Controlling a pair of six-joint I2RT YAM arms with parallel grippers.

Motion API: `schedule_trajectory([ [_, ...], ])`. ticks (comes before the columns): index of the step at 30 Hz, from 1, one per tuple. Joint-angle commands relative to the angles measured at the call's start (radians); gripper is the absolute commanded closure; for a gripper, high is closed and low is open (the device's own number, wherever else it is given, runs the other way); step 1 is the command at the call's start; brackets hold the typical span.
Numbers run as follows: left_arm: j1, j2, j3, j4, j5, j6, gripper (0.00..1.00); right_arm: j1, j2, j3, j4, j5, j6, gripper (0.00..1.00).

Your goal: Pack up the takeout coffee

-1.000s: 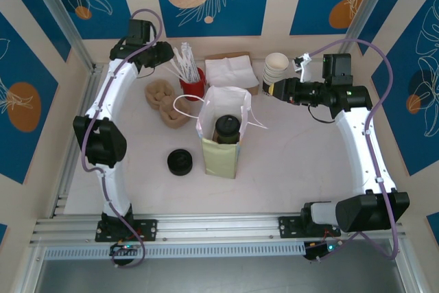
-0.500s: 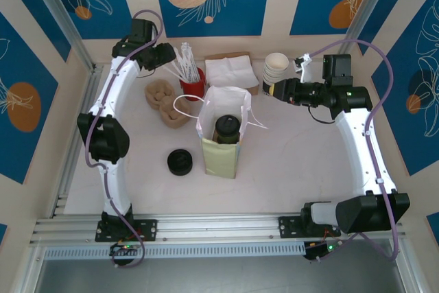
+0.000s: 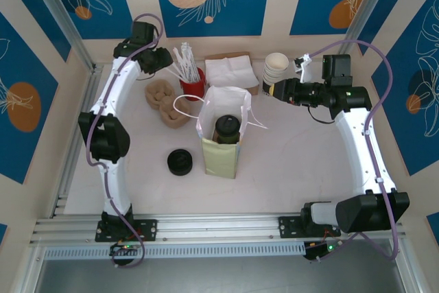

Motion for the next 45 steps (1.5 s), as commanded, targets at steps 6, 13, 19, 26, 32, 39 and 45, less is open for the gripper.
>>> schedule_trajectory([
  [6, 0.012, 0.04, -0.049, 0.026, -0.01, -0.018, 0.55, 0.008, 0.03, 0.03, 0.008, 0.002, 0.01, 0.73],
  [13, 0.012, 0.07, -0.055, 0.103, 0.046, -0.014, 0.67, 0.008, 0.045, 0.05, -0.002, 0.001, 0.01, 0.73],
  [19, 0.012, 0.08, -0.06, 0.143, 0.081, 0.009, 0.86, 0.008, 0.052, 0.054, -0.02, 0.003, 0.004, 0.73],
  [26, 0.01, 0.036, -0.073, 0.142, 0.073, 0.035, 0.92, 0.008, 0.043, 0.045, -0.002, 0.007, 0.027, 0.73],
  [32, 0.001, -0.066, -0.073, 0.089, 0.066, 0.068, 0.93, 0.008, 0.045, 0.048, 0.021, 0.007, 0.032, 0.73],
  [39, -0.011, -0.219, -0.069, 0.017, 0.072, 0.111, 0.93, 0.007, 0.047, 0.045, 0.046, -0.004, 0.029, 0.73],
  [45, -0.018, -0.309, -0.068, -0.019, 0.085, 0.125, 0.93, 0.008, 0.059, 0.049, 0.051, -0.022, 0.029, 0.73],
])
